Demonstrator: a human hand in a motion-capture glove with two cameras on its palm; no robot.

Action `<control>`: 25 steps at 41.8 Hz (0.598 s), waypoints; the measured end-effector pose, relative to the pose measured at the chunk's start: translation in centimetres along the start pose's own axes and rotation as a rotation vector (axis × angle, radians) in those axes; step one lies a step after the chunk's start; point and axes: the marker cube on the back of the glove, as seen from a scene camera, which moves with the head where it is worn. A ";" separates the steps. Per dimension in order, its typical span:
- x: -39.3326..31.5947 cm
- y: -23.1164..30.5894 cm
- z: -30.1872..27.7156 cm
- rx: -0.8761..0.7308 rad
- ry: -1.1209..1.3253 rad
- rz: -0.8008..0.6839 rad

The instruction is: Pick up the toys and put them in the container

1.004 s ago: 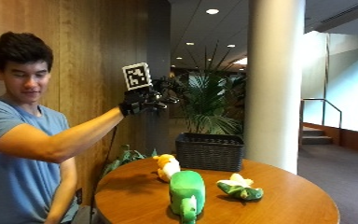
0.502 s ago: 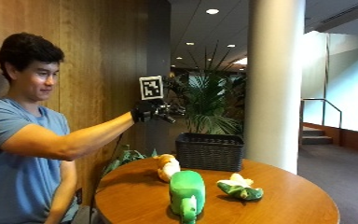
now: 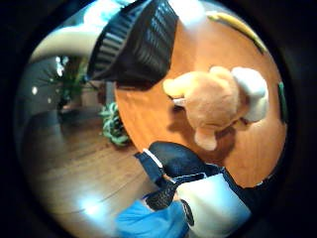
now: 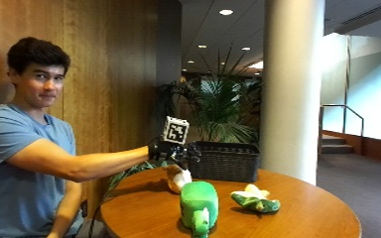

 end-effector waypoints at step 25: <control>2.1 -2.8 8.3 -0.014 -0.060 0.008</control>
